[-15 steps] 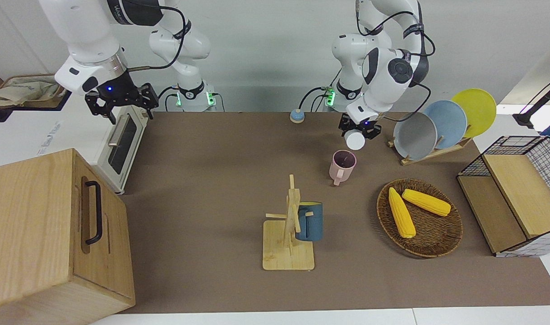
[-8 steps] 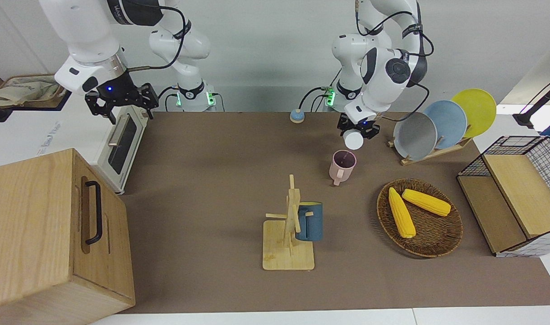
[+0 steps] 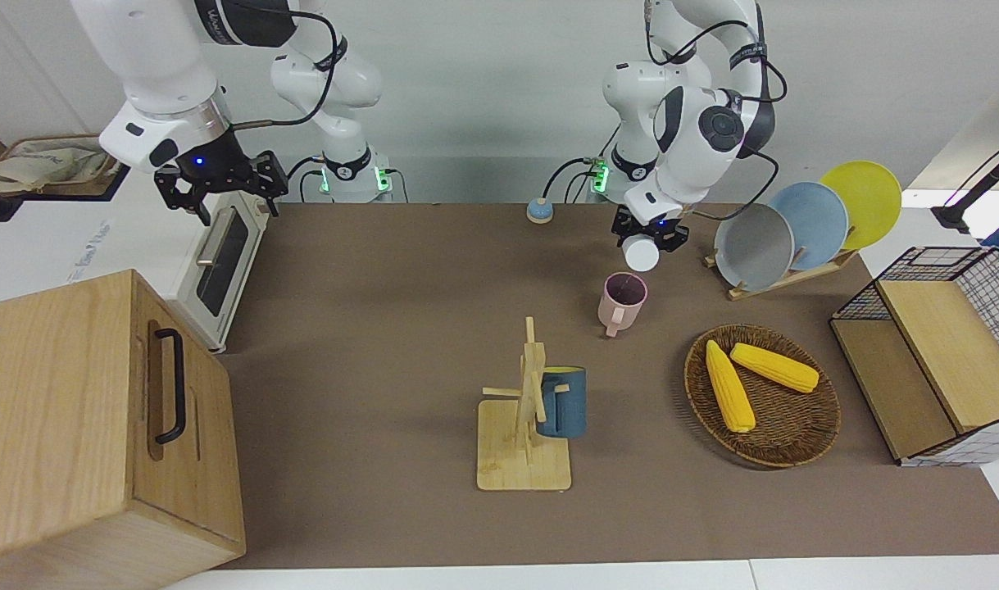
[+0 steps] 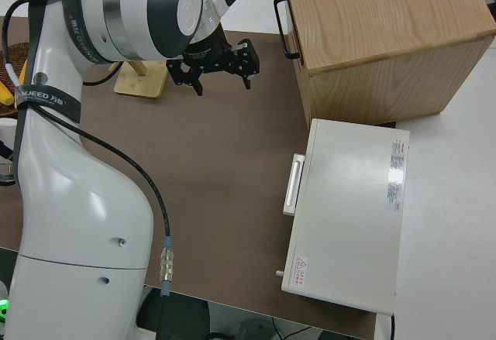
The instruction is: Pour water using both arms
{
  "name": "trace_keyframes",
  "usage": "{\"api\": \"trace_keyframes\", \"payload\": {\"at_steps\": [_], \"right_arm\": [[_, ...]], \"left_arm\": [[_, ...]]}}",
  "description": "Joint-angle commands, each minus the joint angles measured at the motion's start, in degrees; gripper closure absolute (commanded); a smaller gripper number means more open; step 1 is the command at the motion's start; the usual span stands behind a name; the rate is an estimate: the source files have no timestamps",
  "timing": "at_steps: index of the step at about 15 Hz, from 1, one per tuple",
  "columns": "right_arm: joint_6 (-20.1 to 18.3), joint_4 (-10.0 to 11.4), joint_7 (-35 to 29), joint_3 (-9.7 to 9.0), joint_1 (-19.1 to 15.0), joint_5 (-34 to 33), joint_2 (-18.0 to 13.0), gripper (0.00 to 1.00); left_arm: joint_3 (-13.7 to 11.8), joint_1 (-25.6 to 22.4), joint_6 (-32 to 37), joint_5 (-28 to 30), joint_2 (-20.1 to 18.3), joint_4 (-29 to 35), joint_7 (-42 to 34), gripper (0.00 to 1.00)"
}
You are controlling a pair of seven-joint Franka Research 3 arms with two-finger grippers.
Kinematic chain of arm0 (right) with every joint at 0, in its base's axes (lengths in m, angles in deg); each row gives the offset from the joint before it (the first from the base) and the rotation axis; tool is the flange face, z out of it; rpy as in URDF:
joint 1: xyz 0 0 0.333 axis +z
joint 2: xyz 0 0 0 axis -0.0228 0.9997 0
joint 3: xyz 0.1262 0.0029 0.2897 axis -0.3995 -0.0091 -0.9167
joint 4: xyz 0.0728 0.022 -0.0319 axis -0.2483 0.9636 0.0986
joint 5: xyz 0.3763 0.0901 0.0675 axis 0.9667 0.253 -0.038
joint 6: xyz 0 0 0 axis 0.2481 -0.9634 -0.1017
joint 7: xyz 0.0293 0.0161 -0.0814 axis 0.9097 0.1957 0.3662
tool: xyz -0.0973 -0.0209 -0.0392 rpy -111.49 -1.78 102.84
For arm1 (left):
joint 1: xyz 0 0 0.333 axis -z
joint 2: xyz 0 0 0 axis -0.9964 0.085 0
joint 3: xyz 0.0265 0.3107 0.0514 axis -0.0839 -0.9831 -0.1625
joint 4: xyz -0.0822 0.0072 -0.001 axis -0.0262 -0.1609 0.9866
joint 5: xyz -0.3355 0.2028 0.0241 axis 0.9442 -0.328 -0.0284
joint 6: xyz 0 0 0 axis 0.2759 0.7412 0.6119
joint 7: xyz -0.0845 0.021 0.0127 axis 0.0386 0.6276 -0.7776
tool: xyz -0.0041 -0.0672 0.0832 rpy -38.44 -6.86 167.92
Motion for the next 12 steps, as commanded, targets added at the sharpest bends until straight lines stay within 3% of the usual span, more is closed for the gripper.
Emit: {"api": "trace_keyframes", "payload": {"at_steps": [1,10,12], "right_arm": [[0.26,0.28,-0.53,0.11,0.11,0.71,-0.48,0.015],[0.26,0.28,-0.53,0.11,0.11,0.71,-0.48,0.015],[0.26,0.28,-0.53,0.11,0.11,0.71,-0.48,0.015]], "left_arm": [[-0.09,0.34,2.10,-1.42,-0.28,-1.72,1.66,1.00],[-0.09,0.26,2.72,-1.42,-0.37,-1.63,1.93,1.00],[0.00,0.26,3.50,-3.61,-0.37,-1.72,2.45,1.00]]}}
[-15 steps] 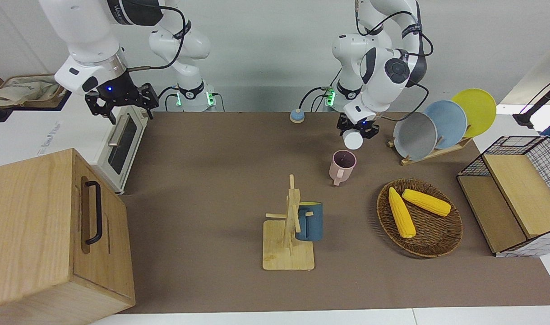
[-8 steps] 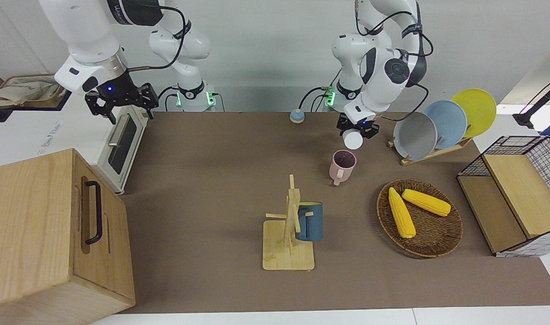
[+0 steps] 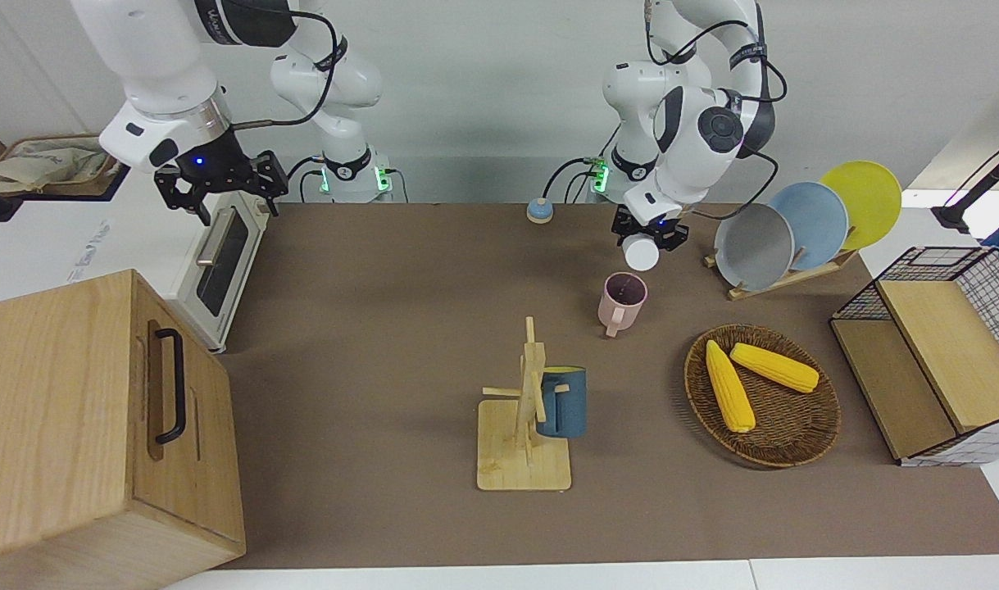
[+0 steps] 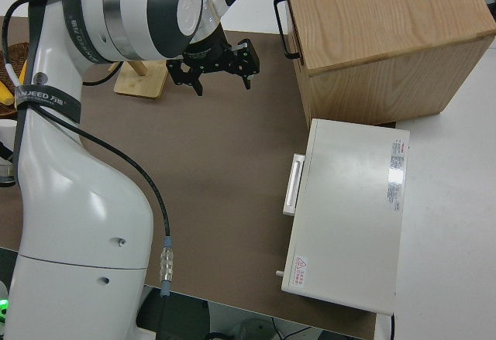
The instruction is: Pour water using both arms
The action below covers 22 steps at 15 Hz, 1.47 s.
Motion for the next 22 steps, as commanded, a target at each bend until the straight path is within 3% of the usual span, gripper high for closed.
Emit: {"api": "trace_keyframes", "payload": {"at_steps": [1,12,18,22], "right_arm": [[0.26,0.28,-0.53,0.11,0.11,0.71,-0.48,0.015],[0.26,0.28,-0.53,0.11,0.11,0.71,-0.57,0.017],[0.26,0.28,-0.53,0.11,0.11,0.71,-0.48,0.015],[0.26,0.28,-0.53,0.11,0.11,0.80,-0.48,0.015]], "left_arm": [[-0.03,0.26,2.91,-3.01,-0.28,-1.72,1.86,1.00],[-0.30,-0.09,1.77,-2.22,-2.12,-1.02,2.21,1.00],[-0.30,0.43,-12.36,1.29,-8.36,9.43,2.12,1.00],[-0.21,0.43,-14.84,2.97,-8.63,10.15,2.12,1.00]]}}
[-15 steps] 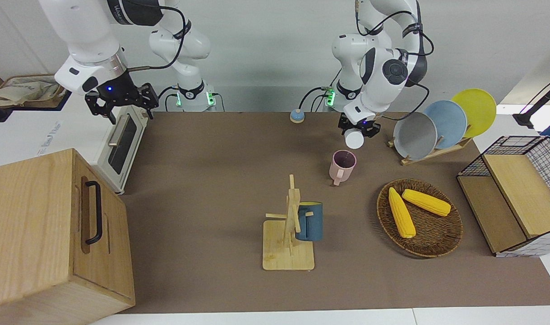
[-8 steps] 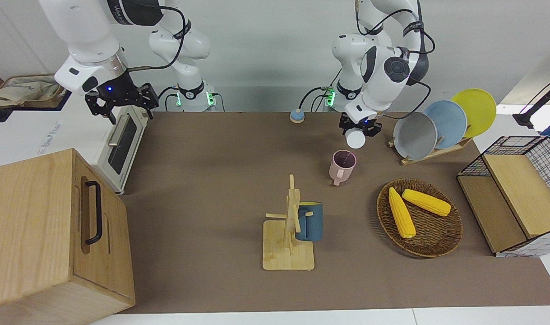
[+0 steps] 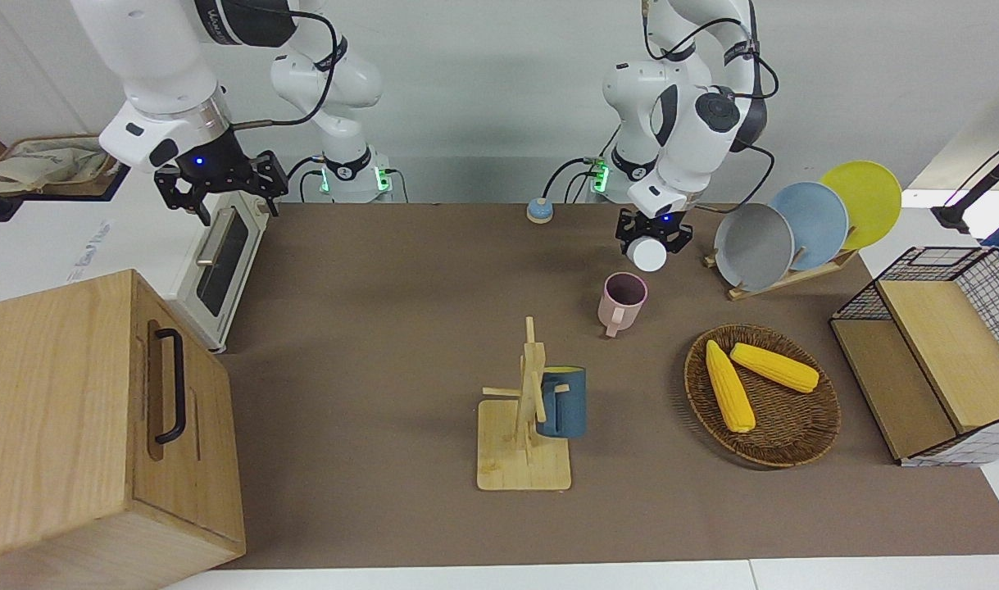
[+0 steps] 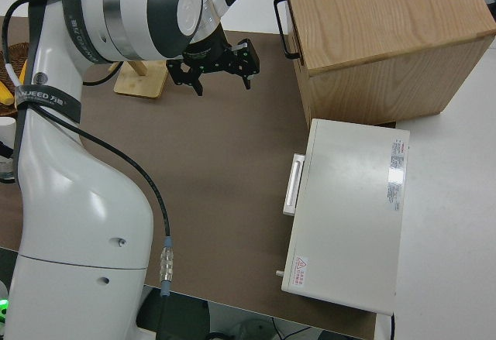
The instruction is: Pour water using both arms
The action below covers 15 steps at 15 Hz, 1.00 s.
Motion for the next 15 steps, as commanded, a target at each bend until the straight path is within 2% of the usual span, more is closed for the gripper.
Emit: {"api": "trace_keyframes", "payload": {"at_steps": [1,4,7,12,15], "right_arm": [[0.26,0.28,-0.53,0.11,0.11,0.71,-0.48,0.015],[0.26,0.28,-0.53,0.11,0.11,0.71,-0.48,0.015],[0.26,0.28,-0.53,0.11,0.11,0.79,-0.48,0.015],[0.26,0.28,-0.53,0.11,0.11,0.71,-0.48,0.015],[0.26,0.28,-0.53,0.11,0.11,0.79,-0.56,0.015]], "left_arm": [[-0.08,0.45,-1.71,1.55,-3.39,1.83,0.53,1.00],[-0.16,0.36,-4.07,2.07,-4.00,2.79,0.45,1.00],[-0.34,-0.17,-9.69,2.95,-5.94,4.99,0.62,1.00],[-0.69,-2.54,-11.29,2.87,-8.22,5.96,0.53,1.00],[-0.69,-4.03,-13.65,2.86,-8.14,5.96,0.53,1.00]]}}
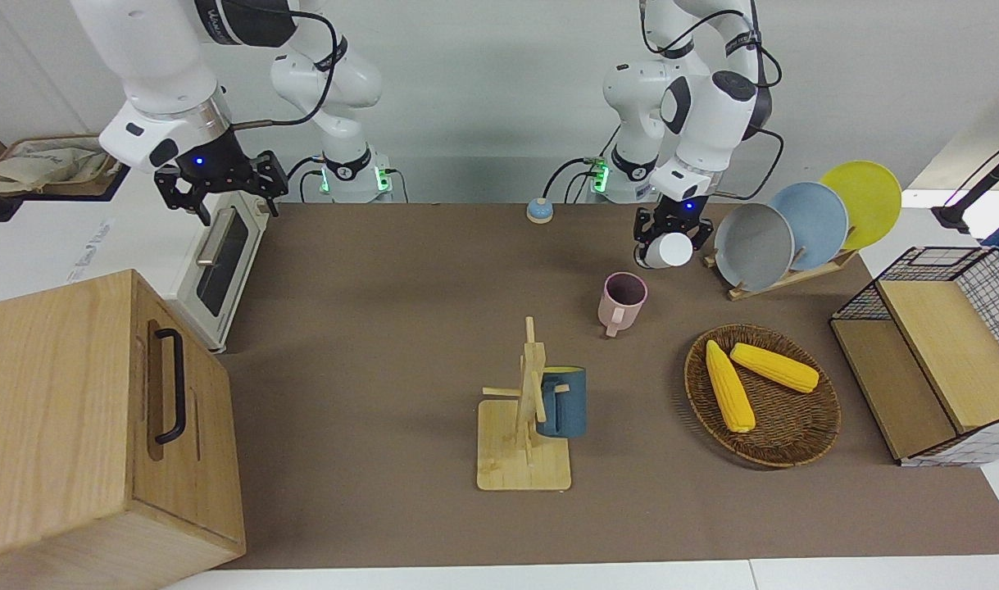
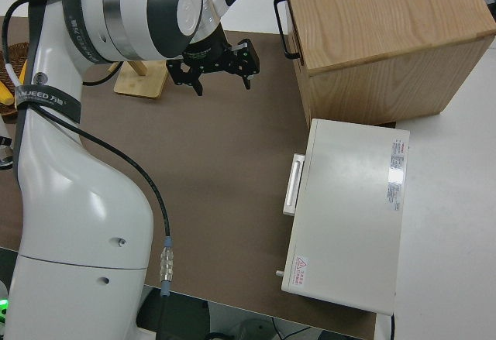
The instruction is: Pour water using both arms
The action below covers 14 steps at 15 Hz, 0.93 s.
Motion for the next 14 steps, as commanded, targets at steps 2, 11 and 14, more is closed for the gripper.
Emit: {"api": "trace_keyframes", "payload": {"at_steps": [2,11,14], "right_arm": [[0.26,0.28,-0.53,0.11,0.11,0.71,-0.48,0.015],[0.26,0.28,-0.53,0.11,0.11,0.71,-0.48,0.015],[0.26,0.28,-0.53,0.11,0.11,0.80,-0.56,0.017]], "left_arm": [[0.08,-3.16,-4.70,0.80,-2.85,1.54,0.13,1.00],[0.08,-9.67,-22.28,0.80,-2.15,0.84,0.22,1.00],[-0.01,-12.39,-22.38,0.54,-0.92,-2.49,-0.57,1.00]]}}
